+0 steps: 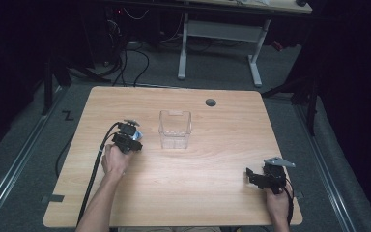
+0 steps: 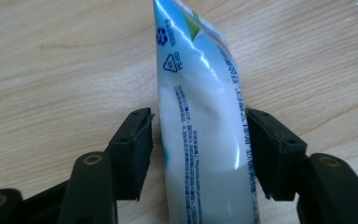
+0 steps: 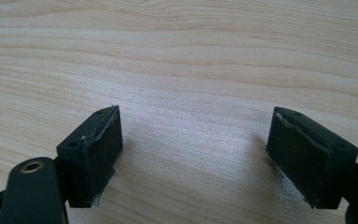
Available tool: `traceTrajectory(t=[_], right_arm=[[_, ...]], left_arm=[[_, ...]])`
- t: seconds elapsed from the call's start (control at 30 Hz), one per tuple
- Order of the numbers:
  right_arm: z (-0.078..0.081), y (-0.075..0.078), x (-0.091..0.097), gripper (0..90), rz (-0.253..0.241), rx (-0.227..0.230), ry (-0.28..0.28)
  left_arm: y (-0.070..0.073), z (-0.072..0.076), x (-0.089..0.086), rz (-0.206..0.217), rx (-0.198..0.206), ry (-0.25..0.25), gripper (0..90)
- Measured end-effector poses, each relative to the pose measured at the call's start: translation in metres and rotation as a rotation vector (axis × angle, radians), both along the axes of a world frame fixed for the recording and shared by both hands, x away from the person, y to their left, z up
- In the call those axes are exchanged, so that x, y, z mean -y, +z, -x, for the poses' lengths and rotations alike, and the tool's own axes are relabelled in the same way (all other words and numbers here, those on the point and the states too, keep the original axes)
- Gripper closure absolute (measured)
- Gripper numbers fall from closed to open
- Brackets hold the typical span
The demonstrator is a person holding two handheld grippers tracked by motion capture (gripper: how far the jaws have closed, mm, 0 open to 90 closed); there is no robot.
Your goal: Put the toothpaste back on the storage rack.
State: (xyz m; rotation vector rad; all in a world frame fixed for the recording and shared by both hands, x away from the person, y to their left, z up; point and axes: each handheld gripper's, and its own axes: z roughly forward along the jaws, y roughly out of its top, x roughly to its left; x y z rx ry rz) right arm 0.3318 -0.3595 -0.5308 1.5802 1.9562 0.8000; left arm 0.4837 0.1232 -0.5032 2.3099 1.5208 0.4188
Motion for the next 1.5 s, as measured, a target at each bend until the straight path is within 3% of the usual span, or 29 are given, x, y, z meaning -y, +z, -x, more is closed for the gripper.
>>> traceTrajectory(t=[0.1, 0.23, 0.5, 0.77, 1.13, 1.5], right_arm=[[0.000, 0.000, 0.000, 18.1, 0.000, 0.000, 0.000], [0.000, 0.000, 0.000, 18.2, 0.000, 0.000, 0.000], [0.000, 0.000, 0.000, 18.2, 0.000, 0.000, 0.000], [0.000, 0.000, 0.000, 18.2, 0.001, 0.000, 0.000], [0.000, 0.000, 0.000, 18.2, 0.001, 0.000, 0.000], [0.000, 0.000, 0.000, 18.2, 0.001, -0.001, 0.001]], left_arm=[[0.000, -0.003, -0.001, 0.011, -0.009, 0.016, 48.4], [0.002, -0.005, 0.001, -0.004, -0.020, 0.018, 55.0], [0.004, -0.007, 0.003, -0.019, -0.042, 0.014, 61.5], [0.006, -0.007, -0.002, 0.014, -0.073, -0.011, 69.0], [0.023, 0.006, 0.000, 0.042, -0.035, -0.074, 71.6], [0.042, 0.015, -0.006, 0.082, -0.004, -0.099, 71.3]])
